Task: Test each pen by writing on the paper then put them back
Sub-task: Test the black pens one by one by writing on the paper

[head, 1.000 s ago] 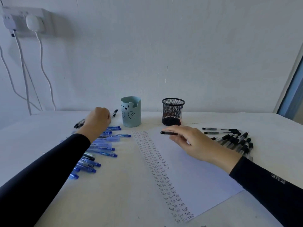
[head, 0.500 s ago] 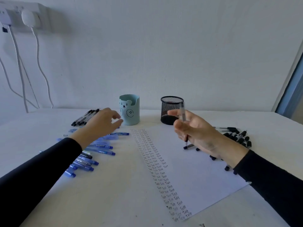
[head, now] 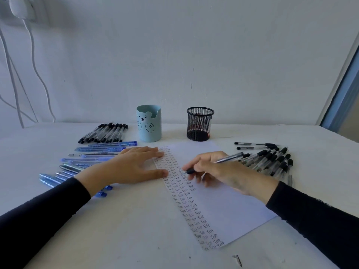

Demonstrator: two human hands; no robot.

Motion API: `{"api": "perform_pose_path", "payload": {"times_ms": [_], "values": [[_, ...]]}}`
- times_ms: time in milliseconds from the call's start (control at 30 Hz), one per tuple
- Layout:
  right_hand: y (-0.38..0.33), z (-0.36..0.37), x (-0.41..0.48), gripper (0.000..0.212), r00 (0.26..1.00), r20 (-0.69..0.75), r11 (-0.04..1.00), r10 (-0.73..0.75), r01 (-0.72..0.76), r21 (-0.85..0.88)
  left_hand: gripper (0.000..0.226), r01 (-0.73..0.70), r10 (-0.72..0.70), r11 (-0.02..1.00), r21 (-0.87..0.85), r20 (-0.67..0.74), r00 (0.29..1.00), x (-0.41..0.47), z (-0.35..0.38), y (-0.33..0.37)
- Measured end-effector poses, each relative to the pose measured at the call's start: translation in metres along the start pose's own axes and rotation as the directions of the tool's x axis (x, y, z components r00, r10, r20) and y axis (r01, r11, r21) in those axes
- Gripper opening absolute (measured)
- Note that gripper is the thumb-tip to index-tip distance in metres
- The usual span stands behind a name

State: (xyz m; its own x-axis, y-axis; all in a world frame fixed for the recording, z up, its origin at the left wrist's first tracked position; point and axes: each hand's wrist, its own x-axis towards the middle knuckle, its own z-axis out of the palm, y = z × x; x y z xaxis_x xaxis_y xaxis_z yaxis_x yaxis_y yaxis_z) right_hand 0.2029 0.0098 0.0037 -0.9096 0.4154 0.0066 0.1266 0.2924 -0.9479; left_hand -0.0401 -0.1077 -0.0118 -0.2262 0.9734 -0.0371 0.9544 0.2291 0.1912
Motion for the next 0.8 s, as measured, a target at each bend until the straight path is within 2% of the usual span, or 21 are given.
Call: {"api": "perform_pose_path", "payload": {"times_ms": [33,67,133,200,333,433,800], "values": [[0.0,0.002,-0.001,0.015,0.999,-0.027,0.997,-0.026,0.024,-0.072,0.101,-0.001,0.001,1.0,0.003,0.001,1.0,0.0,0.0,0.0],[0.001,0.005,-0.001,0.024,0.997,-0.056,0.99,-0.047,0.039,-0.136,0.102,-0.001,0.001,1.0,0.008,0.002,1.0,0.0,0.0,0.0],[0.006,0.012,0.001,0.041,0.988,-0.133,0.98,-0.083,0.056,-0.193,0.1,0.0,0.0,1.0,0.01,0.005,1.0,0.0,0.0,0.001],[0.012,0.018,0.003,0.048,0.968,-0.22,0.967,-0.12,0.064,-0.245,0.099,0.002,-0.002,1.0,0.005,0.006,1.0,0.001,0.0,0.001],[0.016,0.024,0.004,0.044,0.95,-0.262,0.959,-0.173,0.101,-0.266,0.099,0.006,-0.006,1.0,0.009,0.013,1.0,0.001,0.0,0.001],[0.016,0.024,0.004,0.043,0.953,-0.259,0.969,-0.157,0.098,-0.225,0.093,0.015,-0.015,1.0,0.011,0.015,1.0,0.0,-0.001,0.002],[0.011,0.026,0.001,0.045,0.954,-0.265,0.965,-0.14,0.071,-0.253,0.099,0.008,-0.008,1.0,0.01,0.007,1.0,0.002,0.001,-0.001]]}}
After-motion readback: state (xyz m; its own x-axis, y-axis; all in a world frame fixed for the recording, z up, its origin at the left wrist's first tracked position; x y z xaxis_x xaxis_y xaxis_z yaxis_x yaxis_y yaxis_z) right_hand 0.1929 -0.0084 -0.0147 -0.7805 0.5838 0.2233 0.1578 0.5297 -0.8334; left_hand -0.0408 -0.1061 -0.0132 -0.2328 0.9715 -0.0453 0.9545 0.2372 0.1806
